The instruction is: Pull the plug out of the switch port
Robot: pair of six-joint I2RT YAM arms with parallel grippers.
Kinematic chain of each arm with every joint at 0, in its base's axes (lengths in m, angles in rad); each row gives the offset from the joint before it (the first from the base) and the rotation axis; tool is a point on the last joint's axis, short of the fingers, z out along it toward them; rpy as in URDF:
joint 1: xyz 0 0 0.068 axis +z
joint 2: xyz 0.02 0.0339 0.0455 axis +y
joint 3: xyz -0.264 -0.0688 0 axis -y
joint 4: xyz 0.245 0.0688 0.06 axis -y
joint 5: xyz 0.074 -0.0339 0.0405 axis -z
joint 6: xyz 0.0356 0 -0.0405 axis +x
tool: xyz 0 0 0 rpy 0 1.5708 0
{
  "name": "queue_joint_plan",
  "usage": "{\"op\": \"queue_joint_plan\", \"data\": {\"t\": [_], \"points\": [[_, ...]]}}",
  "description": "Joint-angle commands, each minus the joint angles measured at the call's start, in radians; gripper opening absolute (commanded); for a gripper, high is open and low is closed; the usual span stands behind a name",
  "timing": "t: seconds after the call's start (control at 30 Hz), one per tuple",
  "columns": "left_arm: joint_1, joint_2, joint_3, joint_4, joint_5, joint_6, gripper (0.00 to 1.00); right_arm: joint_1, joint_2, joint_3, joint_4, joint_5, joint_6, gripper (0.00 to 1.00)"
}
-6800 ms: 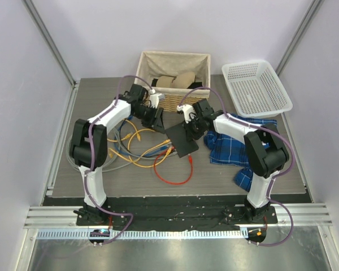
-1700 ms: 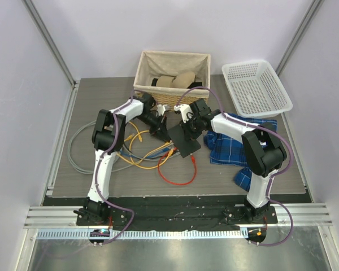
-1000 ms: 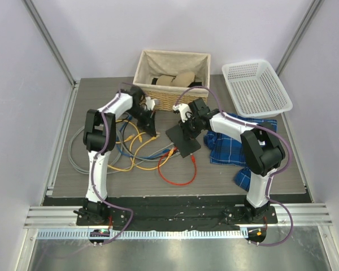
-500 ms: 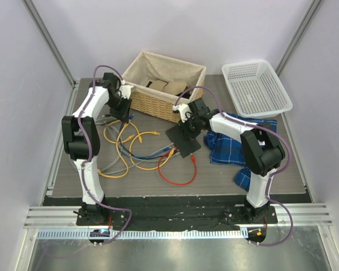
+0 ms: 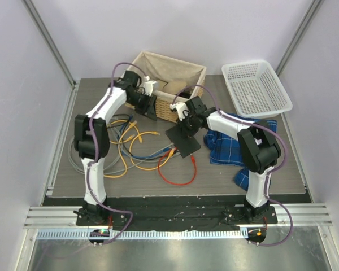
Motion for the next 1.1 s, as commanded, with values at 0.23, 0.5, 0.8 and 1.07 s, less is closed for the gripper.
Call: {"op": "queue_joint_plan", "data": {"t": [0.23,0.5,0.8,1.07], "points": [[-0.159,0.329,0.545,0.080,-0.188,-0.090,0.45,0.004,0.000,-0.058,-0.084,0.052,-0.020,0.07],[-0.128,-0.035,0.001,0.216,0.033,-0.193,0.51,0.004,-0.068,-0.138,-0.071,0.052,-0.031,0.08],[-0.119,-0.080,-0.229,0.226,0.170,-0.188,0.59,0.004,-0.042,-0.145,-0.076,0.041,-0.023,0.08],[-0.123,0.081,-0.201,0.238,0.205,-0.224,0.55,0.006,-0.046,-0.133,-0.087,0.046,-0.033,0.08]]}}
